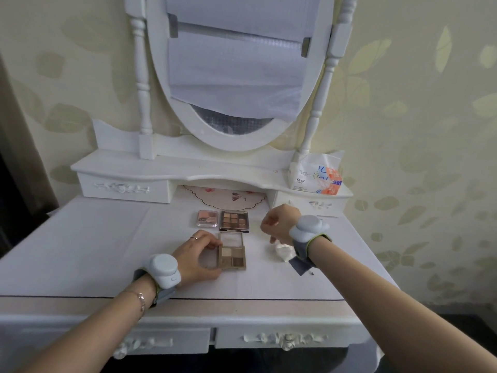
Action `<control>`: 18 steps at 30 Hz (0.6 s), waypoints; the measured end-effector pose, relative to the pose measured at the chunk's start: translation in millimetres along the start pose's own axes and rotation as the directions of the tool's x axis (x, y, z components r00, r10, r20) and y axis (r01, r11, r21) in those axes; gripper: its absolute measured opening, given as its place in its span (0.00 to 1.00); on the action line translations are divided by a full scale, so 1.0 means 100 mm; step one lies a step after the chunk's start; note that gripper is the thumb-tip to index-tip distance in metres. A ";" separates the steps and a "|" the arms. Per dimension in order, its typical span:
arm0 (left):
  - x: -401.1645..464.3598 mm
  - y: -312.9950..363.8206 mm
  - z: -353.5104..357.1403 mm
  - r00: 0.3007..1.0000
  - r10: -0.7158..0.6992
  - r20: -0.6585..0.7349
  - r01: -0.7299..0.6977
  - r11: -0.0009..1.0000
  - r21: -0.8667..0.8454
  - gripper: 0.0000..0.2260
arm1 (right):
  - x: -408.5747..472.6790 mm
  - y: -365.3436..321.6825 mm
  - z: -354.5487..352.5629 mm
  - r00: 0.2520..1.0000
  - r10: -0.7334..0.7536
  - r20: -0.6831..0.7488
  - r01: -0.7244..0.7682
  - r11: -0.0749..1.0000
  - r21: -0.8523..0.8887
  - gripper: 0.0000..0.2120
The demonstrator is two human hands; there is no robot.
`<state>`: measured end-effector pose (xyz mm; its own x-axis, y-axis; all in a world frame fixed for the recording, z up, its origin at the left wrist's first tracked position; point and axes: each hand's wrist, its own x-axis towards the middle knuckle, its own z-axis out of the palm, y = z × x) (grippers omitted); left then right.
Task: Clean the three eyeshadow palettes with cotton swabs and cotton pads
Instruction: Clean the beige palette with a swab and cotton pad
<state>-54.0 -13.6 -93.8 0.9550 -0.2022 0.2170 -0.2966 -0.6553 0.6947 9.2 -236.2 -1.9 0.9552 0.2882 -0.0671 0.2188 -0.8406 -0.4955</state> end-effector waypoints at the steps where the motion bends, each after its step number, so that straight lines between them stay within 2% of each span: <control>1: 0.00 0.00 0.00 1.000 -0.002 -0.001 0.002 1.000 -0.002 0.29 | -0.01 -0.05 0.04 0.999 -0.002 0.034 0.000 0.998 0.063 0.06; 3: 0.00 0.00 0.01 1.000 0.001 -0.006 -0.001 1.000 0.001 0.30 | 0.03 -0.13 0.14 0.994 0.022 0.106 -0.037 0.990 0.139 0.07; 7: 0.00 0.00 -0.01 1.000 0.003 0.009 -0.003 1.000 0.013 0.29 | 0.17 -0.22 0.29 0.983 0.074 0.166 -0.102 0.981 0.167 0.08; 9: 0.00 0.00 -0.01 1.000 0.002 0.017 -0.002 1.000 0.014 0.27 | 0.21 -0.24 0.34 0.985 0.093 0.146 -0.116 0.981 0.155 0.07; 16: 0.01 -0.03 0.00 0.999 -0.011 0.039 0.010 1.000 0.007 0.24 | 0.38 -0.13 0.48 0.977 0.183 0.113 -0.209 0.929 0.306 0.08; 18: 0.00 -0.03 -0.01 0.999 -0.011 0.043 0.011 1.000 0.012 0.24 | 0.40 -0.14 0.49 0.978 0.189 0.090 -0.207 0.932 0.298 0.10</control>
<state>-52.8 -11.3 -95.4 0.9575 -0.2259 0.1795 -0.2863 -0.6661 0.6887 34.1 -190.3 -40.0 0.9575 0.1645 -0.2371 -0.0535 -0.7063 -0.7059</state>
